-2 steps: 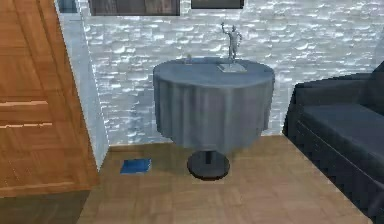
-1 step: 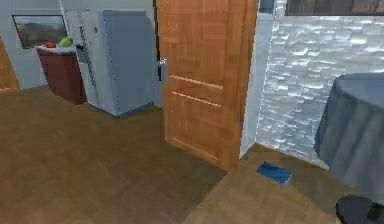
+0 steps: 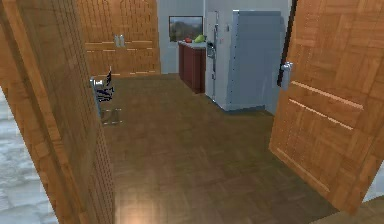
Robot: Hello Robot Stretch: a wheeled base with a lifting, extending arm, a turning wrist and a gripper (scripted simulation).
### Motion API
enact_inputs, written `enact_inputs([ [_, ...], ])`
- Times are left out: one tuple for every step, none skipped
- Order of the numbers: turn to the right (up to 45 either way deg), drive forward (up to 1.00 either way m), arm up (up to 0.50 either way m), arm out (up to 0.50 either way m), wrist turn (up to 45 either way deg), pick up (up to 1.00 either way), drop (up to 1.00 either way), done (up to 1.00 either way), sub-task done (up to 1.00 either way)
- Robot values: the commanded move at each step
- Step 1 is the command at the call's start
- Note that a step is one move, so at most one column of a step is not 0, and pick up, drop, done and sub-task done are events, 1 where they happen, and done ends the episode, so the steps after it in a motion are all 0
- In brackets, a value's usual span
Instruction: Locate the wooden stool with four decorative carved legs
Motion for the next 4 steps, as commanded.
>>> enact_inputs([
  [-3.0, 0.0, 0.0, 0.0, 0.0, 0.0, 0.0, 0.0, 0.0],
  [0.0, 1.0, 0.0, 0.0, 0.0, 0.0, 0.0, 0.0, 0.0],
  [0.0, 0.4, 0.0, 0.0, 0.0, 0.0, 0.0, 0.0, 0.0],
  [-12.0, 0.0, 0.0, 0.0, 0.0, 0.0, 0.0, 0.0, 0.0],
])
